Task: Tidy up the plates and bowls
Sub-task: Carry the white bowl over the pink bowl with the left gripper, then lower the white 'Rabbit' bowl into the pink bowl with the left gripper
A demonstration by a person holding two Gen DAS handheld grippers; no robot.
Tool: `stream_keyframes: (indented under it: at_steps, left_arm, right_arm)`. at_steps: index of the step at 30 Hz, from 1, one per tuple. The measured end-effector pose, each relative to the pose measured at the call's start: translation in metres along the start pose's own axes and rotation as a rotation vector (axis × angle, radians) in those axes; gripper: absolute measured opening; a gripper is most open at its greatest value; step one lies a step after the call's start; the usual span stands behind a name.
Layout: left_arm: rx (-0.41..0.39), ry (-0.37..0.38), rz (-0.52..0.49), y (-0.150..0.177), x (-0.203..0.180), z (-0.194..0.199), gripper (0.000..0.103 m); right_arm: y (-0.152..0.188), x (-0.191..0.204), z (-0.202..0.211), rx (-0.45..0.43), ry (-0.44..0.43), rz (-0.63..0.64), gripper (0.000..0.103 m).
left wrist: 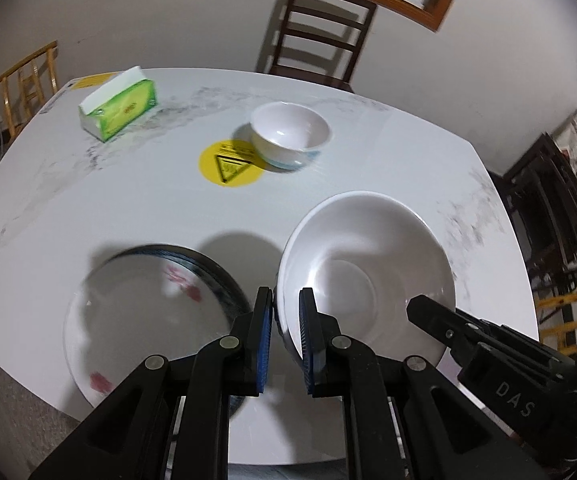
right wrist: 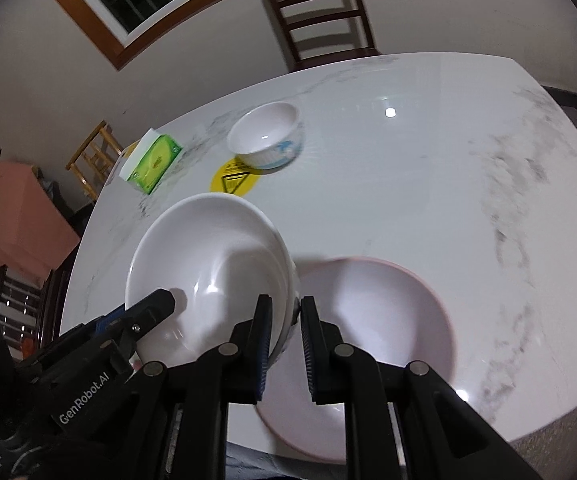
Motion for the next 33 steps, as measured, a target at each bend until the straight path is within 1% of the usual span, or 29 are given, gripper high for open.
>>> stream_keyframes:
  at_steps: [6,13,18,26,28,33]
  left_arm:
    - [0.037,0.031,-0.029,0.02,-0.026,-0.008,0.01]
    - [0.089,0.039,-0.043,0.039,-0.045,-0.029,0.01]
    - [0.118,0.017,-0.055,0.048,-0.052,-0.044,0.01]
    - [0.124,-0.024,-0.076,0.056,-0.055,-0.054,0.01]
    - [0.123,-0.039,-0.087,0.057,-0.056,-0.057,0.01]
    - [0.138,-0.04,-0.087,0.059,-0.058,-0.063,0.01]
  right_arm:
    - [0.018,-0.024,0.013,-0.019,0.043,-0.035,0.015]
    - [0.039,-0.054,0.012,0.003,0.064,-0.091,0.015]
    - [0.045,-0.061,0.001,0.031,0.075,-0.094,0.015]
    - [0.052,-0.068,-0.009,0.066,0.073,-0.111,0.016]
    - [0.052,-0.069,-0.009,0.066,0.077,-0.11,0.017]
    - [0.049,-0.07,-0.009,0.064,0.084,-0.112,0.017]
Point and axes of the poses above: each gripper's, at about its wrist camera, not at the fingertips, and z roughly against the way its jaws point, x to its left, y to its underside, the point moved 1 cm from there along -z, roughly the way its jaws point, and after that the axes turned 8 degrees about z, right-handed, at the moved point
